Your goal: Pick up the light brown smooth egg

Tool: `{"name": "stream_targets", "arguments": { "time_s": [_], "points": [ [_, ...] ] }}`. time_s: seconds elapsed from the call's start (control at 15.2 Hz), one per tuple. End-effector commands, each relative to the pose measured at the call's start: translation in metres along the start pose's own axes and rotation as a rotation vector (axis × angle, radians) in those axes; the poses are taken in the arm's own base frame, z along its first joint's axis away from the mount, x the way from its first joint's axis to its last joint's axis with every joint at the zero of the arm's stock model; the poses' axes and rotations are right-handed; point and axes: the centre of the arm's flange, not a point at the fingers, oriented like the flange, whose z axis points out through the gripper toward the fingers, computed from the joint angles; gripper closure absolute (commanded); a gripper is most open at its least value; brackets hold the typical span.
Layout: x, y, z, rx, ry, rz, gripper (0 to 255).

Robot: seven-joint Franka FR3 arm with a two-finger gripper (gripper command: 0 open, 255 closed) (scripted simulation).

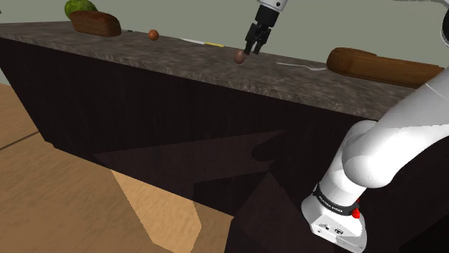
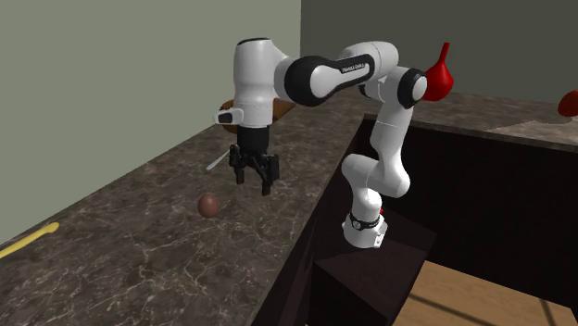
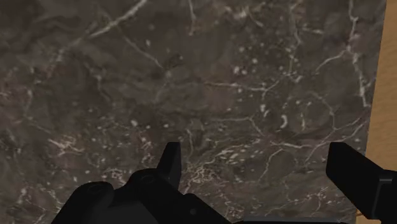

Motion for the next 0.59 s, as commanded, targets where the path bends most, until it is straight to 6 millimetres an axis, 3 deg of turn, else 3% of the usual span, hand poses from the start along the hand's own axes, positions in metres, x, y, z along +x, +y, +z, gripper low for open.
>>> {"name": "stream_targets", "arguments": {
  "time_s": [0.0,0.4,0.53],
  "points": [
    [0.018,0.020,0.002,0.012,0.003,-0.011,0],
    [0.074,0.080,0.010,0.052,0.012,-0.039,0],
    [0.078,0.086,0.016,0.056,0.013,-0.042,0]
  ]
}}
